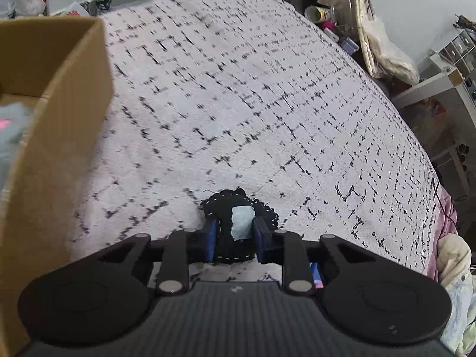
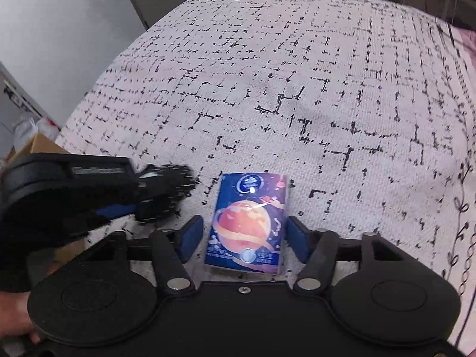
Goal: Organize soft objects
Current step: 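Grasp the black plush with the left tool while the right tool grasps the tissue pack, then carry the black plush and tissue pack over the box with both tools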
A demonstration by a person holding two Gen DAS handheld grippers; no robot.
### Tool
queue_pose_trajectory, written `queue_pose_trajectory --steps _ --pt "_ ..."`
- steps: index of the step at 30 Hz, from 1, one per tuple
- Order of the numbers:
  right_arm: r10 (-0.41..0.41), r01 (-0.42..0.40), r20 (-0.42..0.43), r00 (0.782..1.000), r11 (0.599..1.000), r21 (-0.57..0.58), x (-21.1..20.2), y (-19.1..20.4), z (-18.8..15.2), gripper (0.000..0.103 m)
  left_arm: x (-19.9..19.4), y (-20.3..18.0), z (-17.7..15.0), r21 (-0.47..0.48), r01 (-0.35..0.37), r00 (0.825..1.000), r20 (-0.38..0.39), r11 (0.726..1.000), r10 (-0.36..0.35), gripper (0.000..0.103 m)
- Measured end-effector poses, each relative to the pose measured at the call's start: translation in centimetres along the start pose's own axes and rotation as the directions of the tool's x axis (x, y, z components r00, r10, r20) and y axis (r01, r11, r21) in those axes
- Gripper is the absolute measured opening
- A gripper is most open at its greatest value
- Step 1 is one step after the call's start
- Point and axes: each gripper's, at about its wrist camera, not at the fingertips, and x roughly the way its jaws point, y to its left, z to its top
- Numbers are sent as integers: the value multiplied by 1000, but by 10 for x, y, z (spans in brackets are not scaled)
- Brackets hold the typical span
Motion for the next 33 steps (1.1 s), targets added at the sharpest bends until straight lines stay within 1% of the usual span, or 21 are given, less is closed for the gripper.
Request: queue_pose_trajectory --steps 6,12,16,21,26,33 --pt "13 -12 24 1000 1000 -27 -6 8 -2 50 -30 4 3 30 11 998 55 999 -13 24" --pt "36 -35 87 996 999 -13 -25 9 2 50 -66 5 8 59 21 992 122 998 -28 24" --pt "74 -72 134 988 997 -14 -44 11 6 50 -91 7 13 85 15 984 177 996 -30 24" --pt "112 -107 193 975 994 -34 -63 19 12 50 -114 16 18 88 9 977 211 996 -27 24" --pt "152 -138 253 955 988 -74 -88 32 14 50 -135 26 22 85 0 970 241 996 -21 24" --pt "220 -194 300 928 974 -112 -109 48 13 50 -160 47 24 73 -20 960 280 997 -1 24"
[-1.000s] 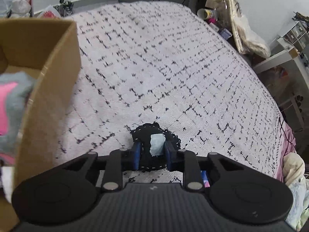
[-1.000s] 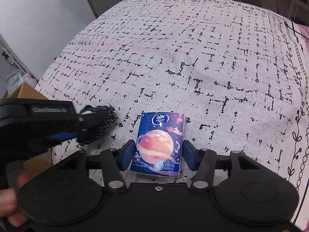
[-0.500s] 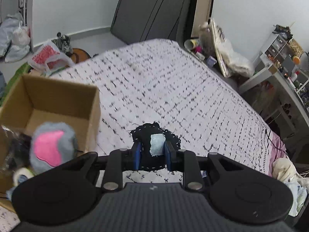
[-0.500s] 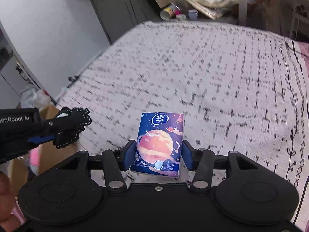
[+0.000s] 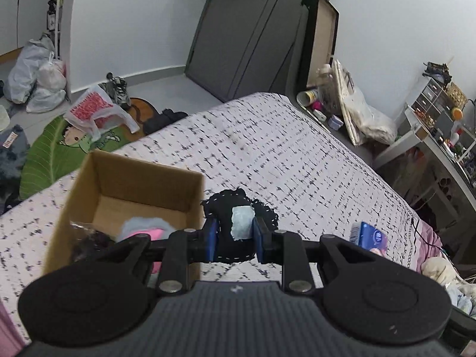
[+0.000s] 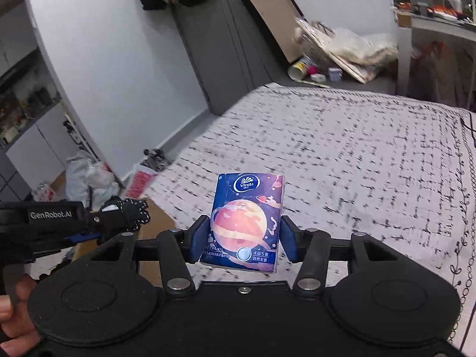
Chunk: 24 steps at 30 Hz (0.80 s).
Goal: Organize soft objects
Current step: 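Carry the black plush and tissue pack over the box with both tools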
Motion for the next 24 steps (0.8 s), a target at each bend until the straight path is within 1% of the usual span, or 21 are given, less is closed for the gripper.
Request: queue_pose_trajectory --steps 5,14,17,21,24 --pt "60 -60 34 998 998 -22 -7 14 2 50 -11 16 3 -8 -18 1000 19 1000 18 24" --pt "114 -109 65 991 991 -79 -6 39 2 50 -23 42 13 -32 -42 998 51 999 43 24" --pt "134 -126 87 987 988 -89 -8 45 3 50 -24 52 17 -50 -51 997 57 997 54 24" --pt "169 -160 106 980 983 -87 -5 51 3 50 -23 69 21 -74 -62 996 67 995 67 24" --pt "208 -204 95 974 978 -50 2 51 3 50 -19 81 24 -98 -66 995 65 993 73 24"
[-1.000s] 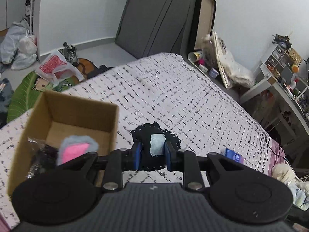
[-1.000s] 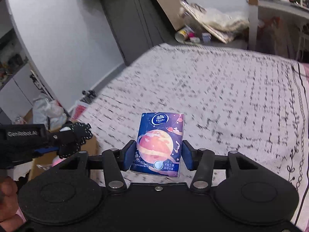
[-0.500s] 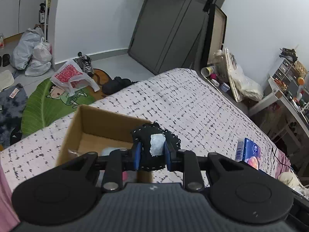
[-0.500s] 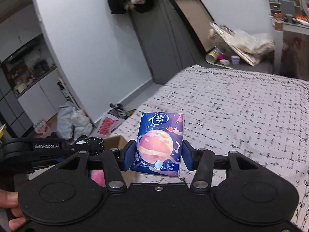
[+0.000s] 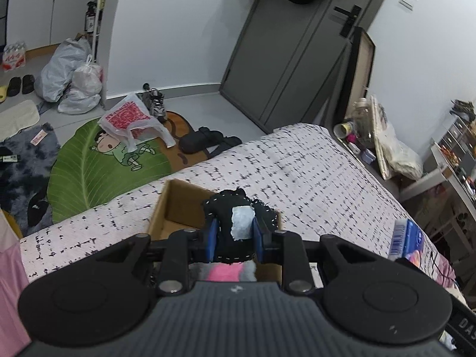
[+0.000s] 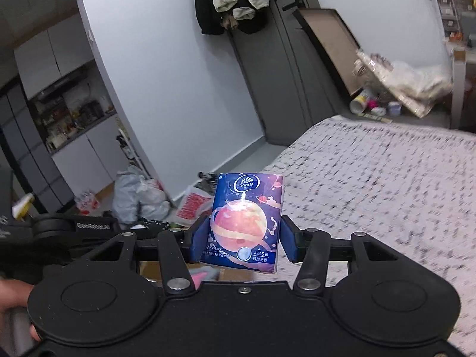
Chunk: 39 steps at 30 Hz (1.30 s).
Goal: Organize soft objects
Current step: 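Carry the black plush and tissue pack over the box with both tools, then open both tools to drop the black plush and tissue pack into the box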
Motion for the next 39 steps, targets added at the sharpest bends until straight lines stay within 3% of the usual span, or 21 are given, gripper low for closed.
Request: queue_pose_trajectory --steps 17,25,31,36,39 --pt "64 -66 -45 997 997 -40 51 31 -22 50 50 52 -1 -72 1 997 -83 997 -7 27" --pt "56 -60 -78 995 997 -45 74 39 -32 50 62 53 -1 -58 32 991 -127 998 -39 32" --pt "54 -59 -80 995 996 -60 83 46 -33 51 68 57 1 -67 24 988 -154 997 -34 41" --pt "39 -45 -102 994 997 -62 89 47 -32 57 67 60 7 -83 27 988 -153 996 -39 51" --pt "28 -32 -107 994 999 -35 89 45 -31 65 66 58 8 -77 26 987 -156 997 -38 54"
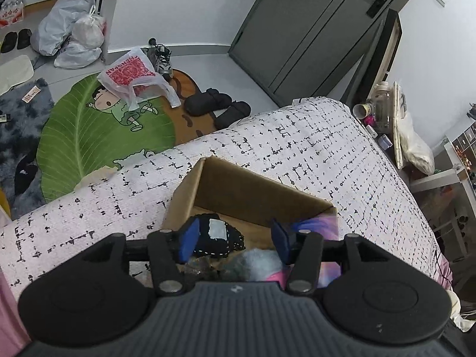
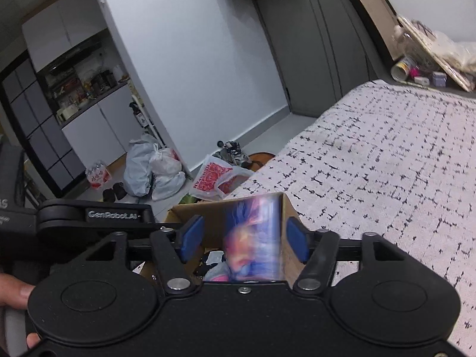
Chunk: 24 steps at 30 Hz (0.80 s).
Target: Organize soft objects
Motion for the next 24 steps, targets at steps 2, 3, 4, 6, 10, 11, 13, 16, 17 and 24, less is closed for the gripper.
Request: queue_pose_trajectory --steps 2,3,4,6,10,11,13,16,17,24 --pt "-3 3 3 1000 1000 5 -3 0 2 70 -2 -2 -1 8 -2 1000 5 1000 2 57" --pt "-6 6 6 1000 1000 7 -5 -1 3 71 -3 -3 -1 9 -2 1000 8 1000 2 59" --pt "-11 11 9 1000 1000 12 -7 -2 4 74 -4 -3 -2 8 -1 1000 10 1000 1 61" --pt "-13 12 19 1000 999 34 -11 -6 7 76 -8 -6 -3 9 -9 1000 7 1000 9 66" --pt "-16 13 30 999 996 89 -21 -15 15 83 -22 -12 -1 28 -22 999 34 999 22 78" --pt "-18 15 34 999 995 95 -24 -16 16 85 -27 -13 0 34 -24 999 47 999 23 81" --pt "-22 18 39 999 995 101 -29 -16 18 87 -33 -17 0 43 -24 998 57 999 22 83" --pt "-27 22 50 998 994 107 -39 -16 20 91 -42 -21 -2 53 -16 998 60 998 13 84" --pt "-30 24 56 998 994 110 -42 -16 21 92 -44 -22 -4 56 -16 998 63 998 12 84" --pt "-56 48 74 996 993 109 -72 -18 17 96 -64 -27 -10 49 -21 997 79 999 17 91"
